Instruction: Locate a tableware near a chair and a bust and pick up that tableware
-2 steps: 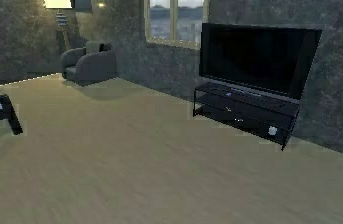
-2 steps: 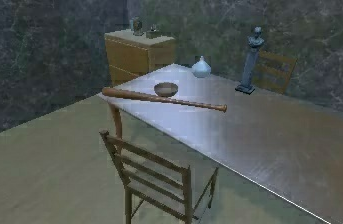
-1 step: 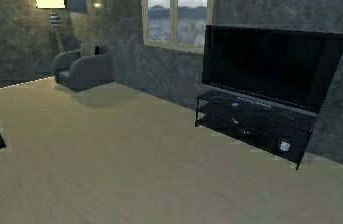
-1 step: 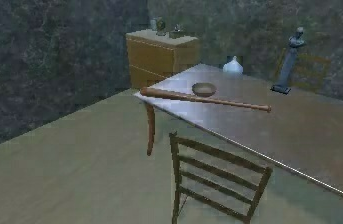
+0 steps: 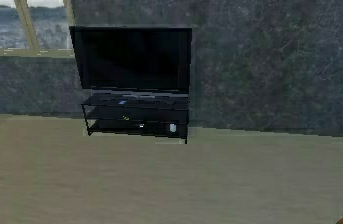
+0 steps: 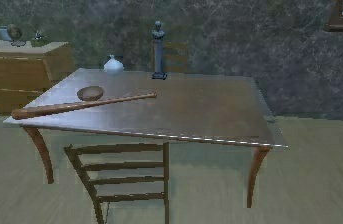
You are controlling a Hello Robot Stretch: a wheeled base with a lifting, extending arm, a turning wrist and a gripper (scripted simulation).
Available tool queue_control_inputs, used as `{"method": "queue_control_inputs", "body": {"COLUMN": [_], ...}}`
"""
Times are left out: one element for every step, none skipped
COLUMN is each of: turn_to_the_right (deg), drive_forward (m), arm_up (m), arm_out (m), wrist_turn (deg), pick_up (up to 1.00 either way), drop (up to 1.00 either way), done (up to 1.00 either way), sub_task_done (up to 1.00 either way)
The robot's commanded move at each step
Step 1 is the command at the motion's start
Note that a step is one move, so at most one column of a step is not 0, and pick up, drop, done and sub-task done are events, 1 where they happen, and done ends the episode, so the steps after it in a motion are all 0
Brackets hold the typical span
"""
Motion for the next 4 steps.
{"method": "queue_control_inputs", "body": {"turn_to_the_right": [0.0, 9.0, 0.0, -9.0], "drive_forward": [0.25, 0.0, 0.25, 0.0], "arm_up": [0.0, 0.0, 0.0, 0.0], "arm_out": [0.0, 0.0, 0.0, 0.0], "wrist_turn": [0.0, 0.0, 0.0, 0.0], "pick_up": [0.0, 0.0, 0.0, 0.0], "drop": [0.0, 0.0, 0.0, 0.0], "done": [0.0, 0.0, 0.0, 0.0], "sub_task_done": [0.0, 0.0, 0.0, 0.0]}}
